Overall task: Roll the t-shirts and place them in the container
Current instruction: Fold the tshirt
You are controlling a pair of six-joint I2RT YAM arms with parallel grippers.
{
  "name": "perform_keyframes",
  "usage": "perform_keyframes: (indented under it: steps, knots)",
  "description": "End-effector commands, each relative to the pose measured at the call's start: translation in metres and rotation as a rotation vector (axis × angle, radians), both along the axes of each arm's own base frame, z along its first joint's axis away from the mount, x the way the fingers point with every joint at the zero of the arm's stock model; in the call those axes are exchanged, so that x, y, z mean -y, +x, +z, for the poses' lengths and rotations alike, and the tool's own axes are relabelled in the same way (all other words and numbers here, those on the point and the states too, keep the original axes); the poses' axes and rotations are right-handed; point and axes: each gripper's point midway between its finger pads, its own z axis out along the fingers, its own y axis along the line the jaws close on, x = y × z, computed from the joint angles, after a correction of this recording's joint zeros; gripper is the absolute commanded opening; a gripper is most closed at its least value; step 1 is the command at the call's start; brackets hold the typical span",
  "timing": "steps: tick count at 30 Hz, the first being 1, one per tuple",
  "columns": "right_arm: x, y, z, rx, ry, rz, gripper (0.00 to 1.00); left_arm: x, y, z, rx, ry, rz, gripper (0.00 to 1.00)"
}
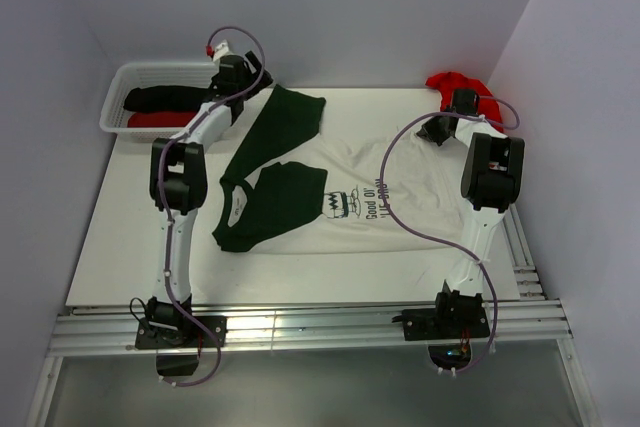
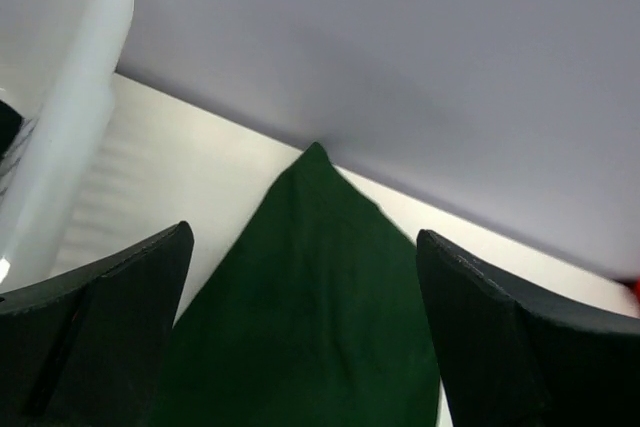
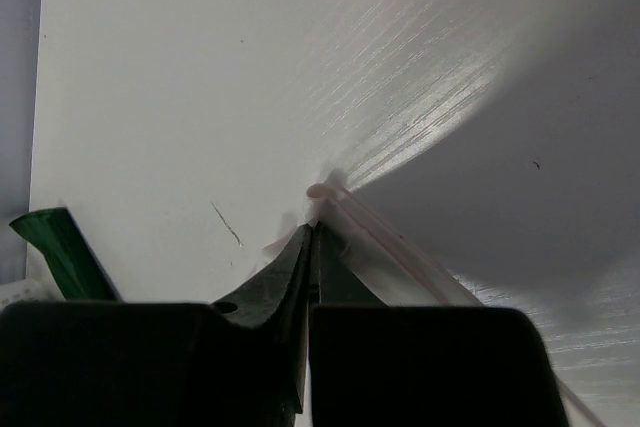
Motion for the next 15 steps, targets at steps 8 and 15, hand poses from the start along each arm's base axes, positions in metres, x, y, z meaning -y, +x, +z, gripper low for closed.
perform_keyframes:
  steps: [8, 15]
  knots:
    - [0.003, 0.001, 0.003, -0.003, -0.005, 0.007, 0.00, 0.029, 0.003, -0.033, -0.068, 0.194, -0.158, 0.97]
    - [0.003, 0.001, 0.004, -0.002, -0.004, 0.006, 0.00, 0.033, -0.007, -0.068, -0.153, 0.238, -0.186, 0.92]
